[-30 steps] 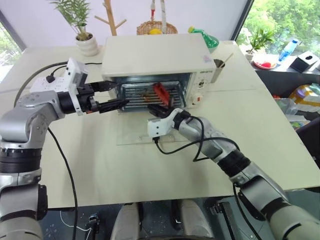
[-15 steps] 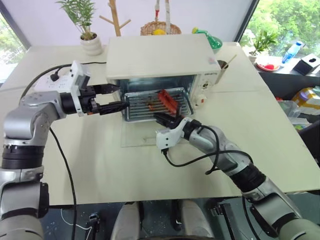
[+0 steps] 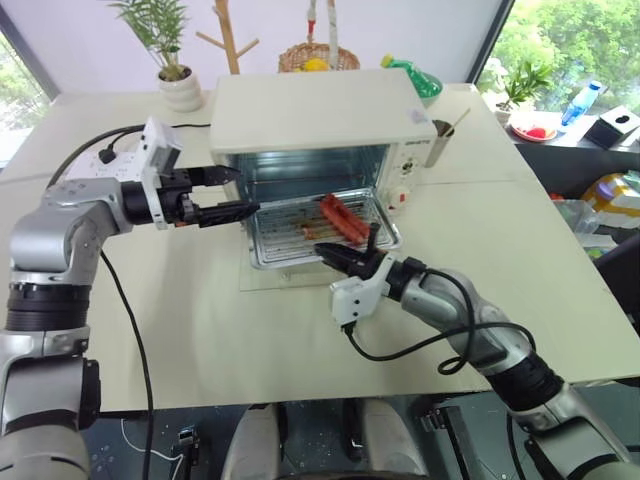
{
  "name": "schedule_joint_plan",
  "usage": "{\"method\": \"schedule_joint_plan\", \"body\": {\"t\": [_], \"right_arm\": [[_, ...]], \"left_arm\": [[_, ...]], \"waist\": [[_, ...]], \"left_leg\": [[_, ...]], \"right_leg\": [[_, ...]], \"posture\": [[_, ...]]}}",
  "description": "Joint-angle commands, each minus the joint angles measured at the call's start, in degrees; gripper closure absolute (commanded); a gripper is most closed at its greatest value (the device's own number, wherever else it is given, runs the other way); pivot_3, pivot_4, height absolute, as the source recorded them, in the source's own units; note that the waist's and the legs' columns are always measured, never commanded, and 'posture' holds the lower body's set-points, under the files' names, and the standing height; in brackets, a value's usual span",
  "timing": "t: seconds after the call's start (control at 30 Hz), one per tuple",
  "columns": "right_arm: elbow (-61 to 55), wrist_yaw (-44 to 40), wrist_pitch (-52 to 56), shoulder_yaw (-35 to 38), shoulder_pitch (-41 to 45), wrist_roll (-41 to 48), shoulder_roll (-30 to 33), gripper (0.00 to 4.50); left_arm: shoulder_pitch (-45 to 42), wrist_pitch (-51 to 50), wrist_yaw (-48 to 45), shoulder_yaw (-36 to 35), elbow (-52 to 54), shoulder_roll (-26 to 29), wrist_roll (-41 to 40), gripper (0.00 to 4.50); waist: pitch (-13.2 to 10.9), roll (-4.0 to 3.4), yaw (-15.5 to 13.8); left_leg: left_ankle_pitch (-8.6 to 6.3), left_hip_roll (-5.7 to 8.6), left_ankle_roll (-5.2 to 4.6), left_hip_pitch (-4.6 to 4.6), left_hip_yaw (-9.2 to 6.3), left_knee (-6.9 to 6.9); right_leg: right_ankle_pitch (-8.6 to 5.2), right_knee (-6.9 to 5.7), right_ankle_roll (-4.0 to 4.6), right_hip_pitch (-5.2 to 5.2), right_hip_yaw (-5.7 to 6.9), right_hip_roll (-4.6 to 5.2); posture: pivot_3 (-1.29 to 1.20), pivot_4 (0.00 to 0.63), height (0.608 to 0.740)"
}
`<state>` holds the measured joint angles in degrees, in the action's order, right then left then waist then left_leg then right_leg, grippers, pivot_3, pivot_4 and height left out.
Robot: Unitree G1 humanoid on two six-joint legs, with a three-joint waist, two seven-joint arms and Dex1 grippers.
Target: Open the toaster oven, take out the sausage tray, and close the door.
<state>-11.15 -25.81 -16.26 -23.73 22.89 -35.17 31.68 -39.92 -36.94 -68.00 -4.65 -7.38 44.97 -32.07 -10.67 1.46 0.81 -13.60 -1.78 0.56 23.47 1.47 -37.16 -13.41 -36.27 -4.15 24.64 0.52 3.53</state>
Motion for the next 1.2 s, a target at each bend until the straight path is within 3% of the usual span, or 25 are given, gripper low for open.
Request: {"method": "schedule_joint_plan", "body": {"t": [0.03,0.3,0.53,0.83,1.1,1.2], "right_arm": [[-3.7,1.0,-3.3,3.3,0.0,2.5,0.7,4.48],[-2.9,1.1,-11.7,4.6,-1.4,4.8,3.2,4.48],[-0.1,1.0,-20.2,4.2,-1.4,6.5,5.5,4.48],[2.0,-0.1,-24.1,3.3,0.3,7.2,4.6,4.48],[2.4,-1.0,-24.1,3.2,1.2,7.1,3.1,4.48],[2.1,-1.5,-23.9,3.3,1.1,6.9,2.8,4.48]], "left_arm": [[0.4,-3.4,-2.1,-2.1,2.6,2.4,-3.1,0.0],[8.2,-15.4,-2.4,-9.2,9.0,8.2,-11.9,0.0],[22.4,-33.6,7.6,-23.8,16.4,7.5,-25.6,0.0],[28.7,-47.0,28.8,-33.4,19.2,-3.0,-43.5,0.0],[28.9,-39.8,52.4,-27.1,19.6,-16.7,-54.8,0.0],[28.8,-37.4,56.7,-24.7,19.0,-18.3,-57.8,0.0]], "waist": [[0.0,0.0,0.1],[0.0,0.0,0.2],[0.0,0.01,0.2],[0.0,0.08,-0.1],[0.1,0.13,-0.2],[0.1,0.21,-0.2]], "left_leg": [[0.0,0.0,0.0,-0.01,0.01,0.0],[0.0,-0.05,0.0,-0.03,-0.01,0.01],[0.0,-0.07,0.0,-0.08,-0.01,0.0],[0.01,-0.07,0.01,-0.18,-0.12,-0.08],[0.01,-0.07,0.03,-0.24,-0.18,-0.07],[0.02,-0.02,0.04,-0.25,-0.17,-0.08]], "right_leg": [[0.0,0.0,0.0,0.0,0.0,0.0],[-0.02,-0.01,0.0,0.0,-0.01,-0.03],[-0.06,-0.02,0.08,-0.01,-0.07,0.02],[-0.09,-0.07,0.16,-0.15,-0.12,0.12],[-0.03,-0.12,0.09,-0.18,-0.21,0.19],[-0.03,-0.12,0.09,-0.21,-0.21,0.18]], "posture": [[0.0,0.15,0.74],[0.0,0.15,0.74],[0.0,0.15,0.74],[0.0,0.15,0.74],[0.0,0.15,0.74],[0.0,0.15,0.74]]}}
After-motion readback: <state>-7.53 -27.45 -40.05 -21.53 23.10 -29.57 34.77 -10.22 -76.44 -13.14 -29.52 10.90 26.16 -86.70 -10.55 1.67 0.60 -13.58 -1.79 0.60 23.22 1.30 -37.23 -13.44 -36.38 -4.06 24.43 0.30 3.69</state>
